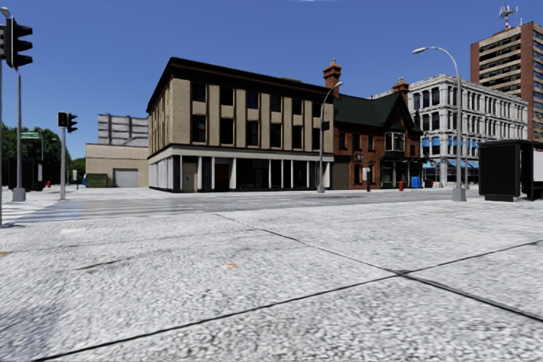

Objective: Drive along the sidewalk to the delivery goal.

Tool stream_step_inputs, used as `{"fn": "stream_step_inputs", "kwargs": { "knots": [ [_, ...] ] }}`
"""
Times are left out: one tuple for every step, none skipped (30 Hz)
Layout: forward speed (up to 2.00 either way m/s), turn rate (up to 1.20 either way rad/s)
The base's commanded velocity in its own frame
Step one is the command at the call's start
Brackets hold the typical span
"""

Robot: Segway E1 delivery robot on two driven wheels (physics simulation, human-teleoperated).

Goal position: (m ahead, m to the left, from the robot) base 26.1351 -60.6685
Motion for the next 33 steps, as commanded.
{"fn": "stream_step_inputs", "kwargs": {
  "knots": [
    [2.0, -0.58],
    [2.0, -0.58],
    [2.0, -0.58],
    [2.0, -0.58],
    [2.0, -0.58],
    [2.0, -0.58],
    [2.0, -0.58],
    [2.0, -0.58],
    [2.0, -0.58],
    [2.0, -0.58],
    [2.0, -0.58],
    [2.0, -0.58],
    [2.0, -0.58],
    [2.0, -0.57],
    [2.0, -0.56],
    [2.0, -0.56],
    [2.0, -0.55],
    [2.0, -0.55],
    [2.0, -0.55],
    [2.0, -0.54],
    [2.0, -0.54],
    [2.0, -0.54],
    [2.0, -0.54],
    [2.0, -0.54],
    [2.0, -0.54],
    [2.0, -0.54],
    [2.0, -0.54],
    [2.0, -0.54],
    [2.0, -0.54],
    [2.0, -0.53],
    [2.0, -0.52],
    [2.0, -0.52],
    [2.0, -0.52]
  ]
}}
